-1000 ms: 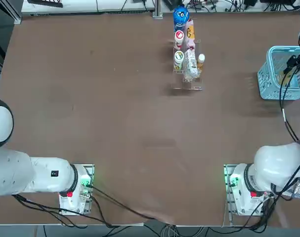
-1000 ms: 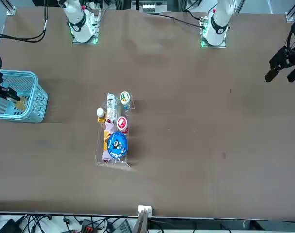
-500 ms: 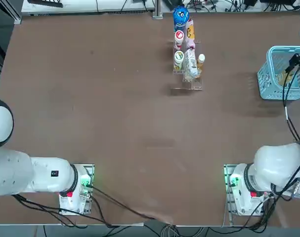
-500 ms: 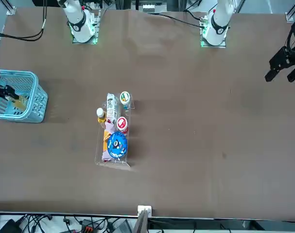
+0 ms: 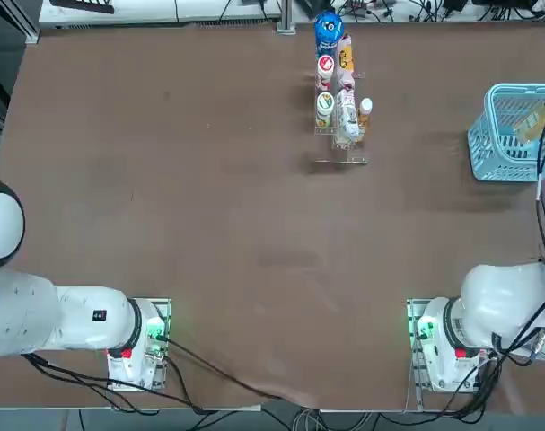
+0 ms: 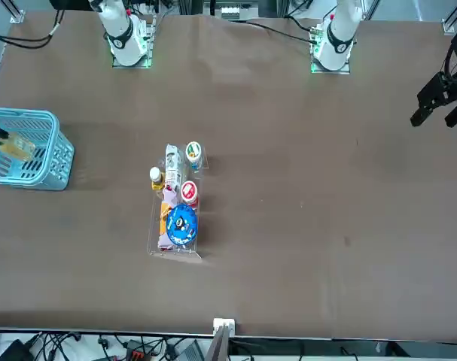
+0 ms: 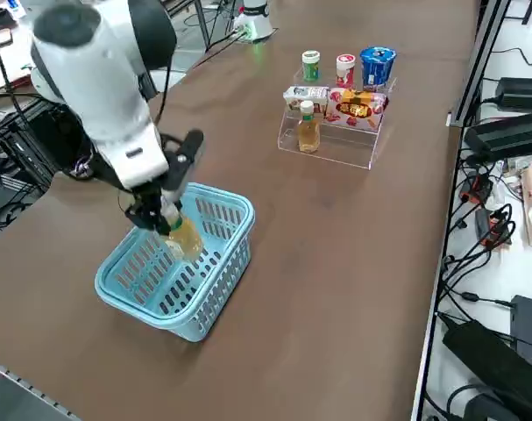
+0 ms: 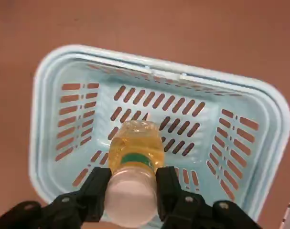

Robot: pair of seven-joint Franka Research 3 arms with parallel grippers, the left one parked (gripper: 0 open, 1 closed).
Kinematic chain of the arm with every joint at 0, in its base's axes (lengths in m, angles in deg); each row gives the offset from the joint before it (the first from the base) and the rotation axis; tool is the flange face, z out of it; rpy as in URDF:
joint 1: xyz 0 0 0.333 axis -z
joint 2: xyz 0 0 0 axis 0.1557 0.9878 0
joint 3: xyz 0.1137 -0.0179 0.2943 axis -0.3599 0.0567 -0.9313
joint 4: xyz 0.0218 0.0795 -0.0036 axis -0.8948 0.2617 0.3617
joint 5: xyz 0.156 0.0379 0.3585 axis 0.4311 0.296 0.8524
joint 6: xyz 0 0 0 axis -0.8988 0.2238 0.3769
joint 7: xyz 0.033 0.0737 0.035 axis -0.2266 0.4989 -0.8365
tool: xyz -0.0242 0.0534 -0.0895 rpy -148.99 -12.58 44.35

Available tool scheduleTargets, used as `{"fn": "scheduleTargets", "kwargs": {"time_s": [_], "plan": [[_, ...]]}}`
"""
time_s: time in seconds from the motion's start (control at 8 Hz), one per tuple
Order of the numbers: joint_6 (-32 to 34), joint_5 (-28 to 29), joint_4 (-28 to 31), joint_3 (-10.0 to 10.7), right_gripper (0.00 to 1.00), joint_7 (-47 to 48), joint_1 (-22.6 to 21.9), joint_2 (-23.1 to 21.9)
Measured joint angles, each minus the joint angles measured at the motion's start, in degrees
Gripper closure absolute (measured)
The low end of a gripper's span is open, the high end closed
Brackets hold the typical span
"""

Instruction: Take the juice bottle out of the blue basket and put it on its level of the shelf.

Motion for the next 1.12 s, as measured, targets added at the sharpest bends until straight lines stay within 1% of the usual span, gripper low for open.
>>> {"fn": "scheduleTargets", "kwargs": {"time_s": [0.25,0.62,0.88,1.12], "plan": [[5.4,-0.5,-3.7,-0.7,0.45,-0.1,-2.4,-2.9],[13.7,-1.5,-10.8,-1.2,0.45,-0.1,-10.1,-5.0],[14.9,-1.7,-11.9,-1.4,0.45,-2.2,-16.4,-4.8],[14.1,-1.7,-12.1,-1.7,0.45,-4.6,-22.4,-3.2]]}}
